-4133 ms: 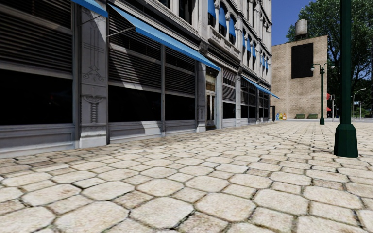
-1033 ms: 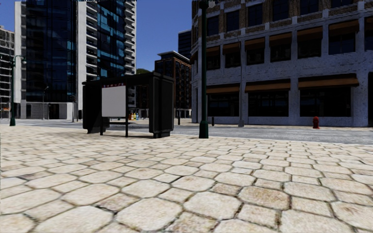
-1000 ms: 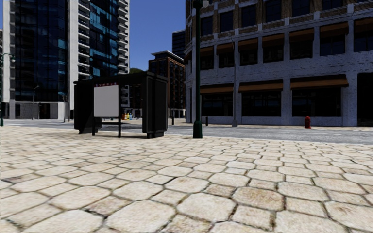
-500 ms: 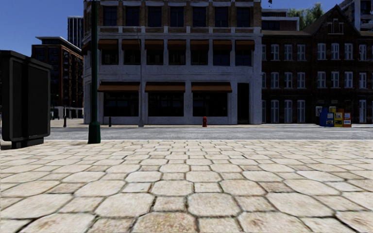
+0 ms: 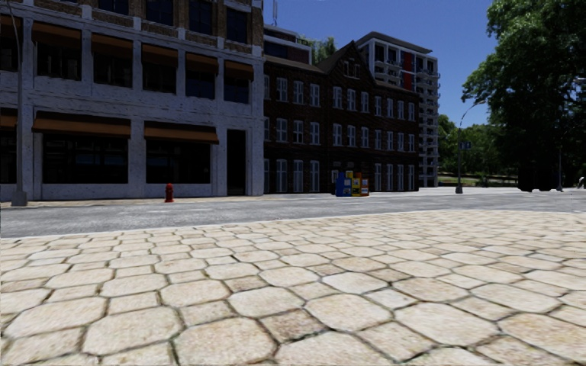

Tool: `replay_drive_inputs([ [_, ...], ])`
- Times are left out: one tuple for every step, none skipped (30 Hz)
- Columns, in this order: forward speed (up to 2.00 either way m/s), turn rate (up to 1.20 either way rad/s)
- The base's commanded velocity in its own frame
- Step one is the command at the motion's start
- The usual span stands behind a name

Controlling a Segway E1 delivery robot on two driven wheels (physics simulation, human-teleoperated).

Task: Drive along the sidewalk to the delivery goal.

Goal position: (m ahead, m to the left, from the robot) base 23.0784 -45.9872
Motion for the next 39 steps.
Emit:
replay_drive_inputs([
  [2.00, -0.96],
  [2.00, -0.95],
  [2.00, -0.95],
  [2.00, -0.95],
  [2.00, -0.95],
  [2.00, -0.95],
  [2.00, -0.95],
  [2.00, -0.95],
  [2.00, -0.95],
  [2.00, -0.95],
  [2.00, -0.95],
  [2.00, -0.95],
  [2.00, -0.95],
  [2.00, -0.95],
  [2.00, -0.95],
  [2.00, -0.95],
  [2.00, -0.95],
  [2.00, -0.95],
  [2.00, -0.95],
  [2.00, -0.95],
  [2.00, -0.95],
  [2.00, -0.60],
  [2.00, 0.00],
  [2.00, 0.00],
  [2.00, 0.00],
  [2.00, 0.00],
  [2.00, 0.00],
  [2.00, 0.00],
  [2.00, 0.00],
  [2.00, 0.00],
  [2.00, 0.00],
  [2.00, 0.00],
  [2.00, 0.00],
  [2.00, 0.00],
  [2.00, 0.00],
  [2.00, 0.00],
  [2.00, 0.00],
  [2.00, 0.00],
  [2.00, 0.00],
])
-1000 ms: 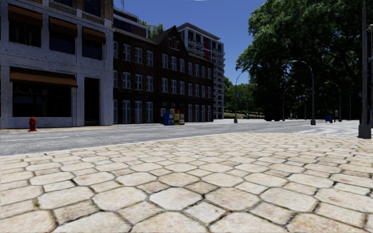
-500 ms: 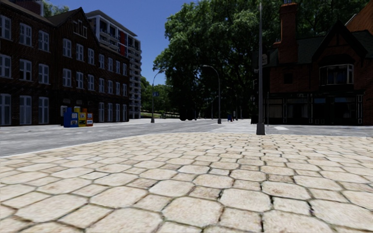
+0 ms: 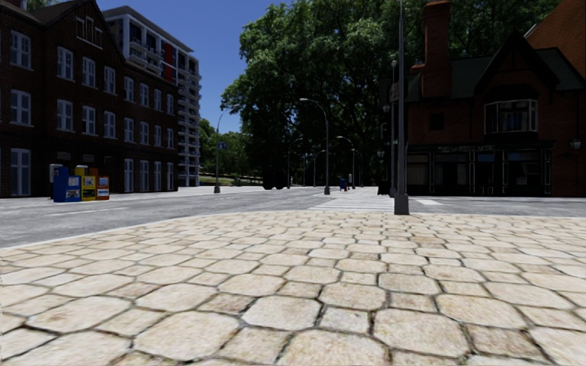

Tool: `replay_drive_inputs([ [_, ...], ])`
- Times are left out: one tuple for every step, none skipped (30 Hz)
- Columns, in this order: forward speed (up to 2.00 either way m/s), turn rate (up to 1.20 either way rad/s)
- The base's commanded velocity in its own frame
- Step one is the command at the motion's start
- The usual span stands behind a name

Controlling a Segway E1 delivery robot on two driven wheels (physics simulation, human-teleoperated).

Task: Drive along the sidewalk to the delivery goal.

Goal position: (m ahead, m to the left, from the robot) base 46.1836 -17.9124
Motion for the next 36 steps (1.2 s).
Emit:
replay_drive_inputs([
  [2.00, 0.00],
  [2.00, 0.00],
  [2.00, 0.00],
  [2.00, 0.00],
  [2.00, 0.00],
  [2.00, 0.00],
  [2.00, 0.00],
  [2.00, 0.00],
  [2.00, 0.00],
  [2.00, 0.00],
  [2.00, 0.00],
  [2.00, 0.00],
  [2.00, 0.00],
  [2.00, 0.00],
  [2.00, 0.00],
  [2.00, 0.00],
  [2.00, 0.00],
  [2.00, 0.00],
  [2.00, 0.00],
  [2.00, 0.00],
  [2.00, 0.00],
  [2.00, 0.00],
  [2.00, 0.00],
  [2.00, 0.00],
  [2.00, 0.00],
  [2.00, 0.00],
  [2.00, 0.00],
  [2.00, 0.00],
  [2.00, 0.00],
  [2.00, 0.00],
  [2.00, -0.04],
  [2.00, -0.20],
  [2.00, -0.20],
  [2.00, -0.26],
  [2.00, -0.27],
  [2.00, -0.27],
])
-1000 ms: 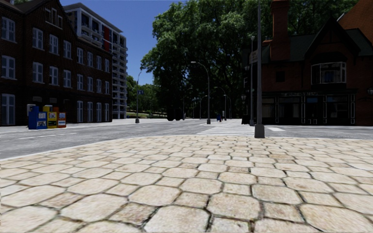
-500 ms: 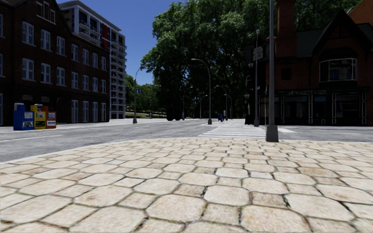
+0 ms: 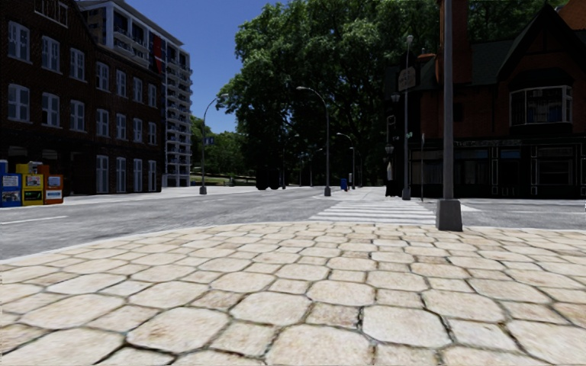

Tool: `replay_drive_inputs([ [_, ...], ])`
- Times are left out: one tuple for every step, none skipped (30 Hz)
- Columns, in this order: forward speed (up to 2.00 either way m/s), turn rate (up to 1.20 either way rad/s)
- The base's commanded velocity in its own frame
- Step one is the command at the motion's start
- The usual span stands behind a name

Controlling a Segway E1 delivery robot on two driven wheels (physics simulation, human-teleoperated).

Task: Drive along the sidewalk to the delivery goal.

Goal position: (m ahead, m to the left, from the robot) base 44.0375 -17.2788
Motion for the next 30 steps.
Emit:
replay_drive_inputs([
  [2.00, -0.27],
  [2.00, -0.27],
  [2.00, -0.27],
  [2.00, -0.27],
  [2.00, -0.28],
  [2.00, -0.28],
  [2.00, -0.29],
  [2.00, -0.30],
  [2.00, -0.30],
  [2.00, -0.30],
  [2.00, -0.30],
  [2.00, -0.30],
  [2.00, -0.30],
  [2.00, -0.30],
  [2.00, -0.34],
  [2.00, -0.34],
  [2.00, -0.38],
  [2.00, -0.40],
  [2.00, -0.40],
  [2.00, -0.41],
  [2.00, -0.41],
  [2.00, -0.41],
  [2.00, -0.41],
  [2.00, -0.41],
  [2.00, -0.41],
  [2.00, -0.41],
  [2.00, -0.41],
  [2.00, -0.41],
  [2.00, -0.41],
  [2.00, -0.41],
])
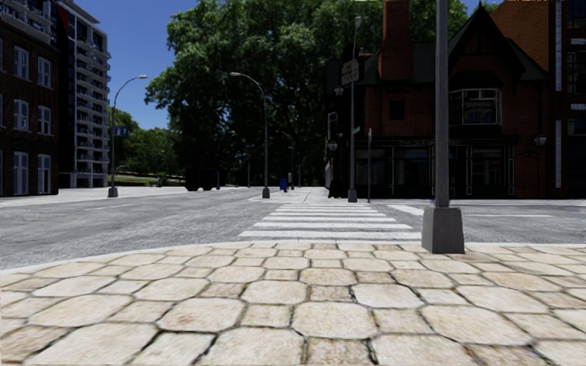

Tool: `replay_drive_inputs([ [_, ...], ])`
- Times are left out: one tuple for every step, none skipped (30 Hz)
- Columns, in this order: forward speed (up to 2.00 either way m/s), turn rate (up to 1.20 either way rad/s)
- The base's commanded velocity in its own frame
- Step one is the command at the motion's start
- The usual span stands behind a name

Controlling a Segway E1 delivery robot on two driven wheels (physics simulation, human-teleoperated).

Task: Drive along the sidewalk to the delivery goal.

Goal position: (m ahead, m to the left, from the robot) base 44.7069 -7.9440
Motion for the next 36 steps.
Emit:
replay_drive_inputs([
  [2.00, -0.41],
  [2.00, -0.41],
  [2.00, -0.41],
  [2.00, -0.41],
  [2.00, -0.41],
  [2.00, -0.41],
  [2.00, -0.35],
  [2.00, 0.00],
  [2.00, 0.00],
  [2.00, 0.00],
  [2.00, 0.00],
  [2.00, 0.00],
  [2.00, 0.00],
  [2.00, 0.00],
  [2.00, 0.00],
  [2.00, 0.00],
  [2.00, 0.00],
  [2.00, 0.00],
  [2.00, 0.00],
  [2.00, 0.00],
  [2.00, 0.00],
  [2.00, 0.00],
  [2.00, 0.00],
  [2.00, 0.00],
  [2.00, 0.00],
  [2.00, 0.00],
  [2.00, 0.00],
  [2.00, 0.00],
  [2.00, 0.00],
  [2.00, 0.00],
  [2.00, 0.00],
  [2.00, 0.00],
  [2.00, 0.00],
  [2.00, 0.00],
  [2.00, 0.00],
  [2.00, 0.00],
])
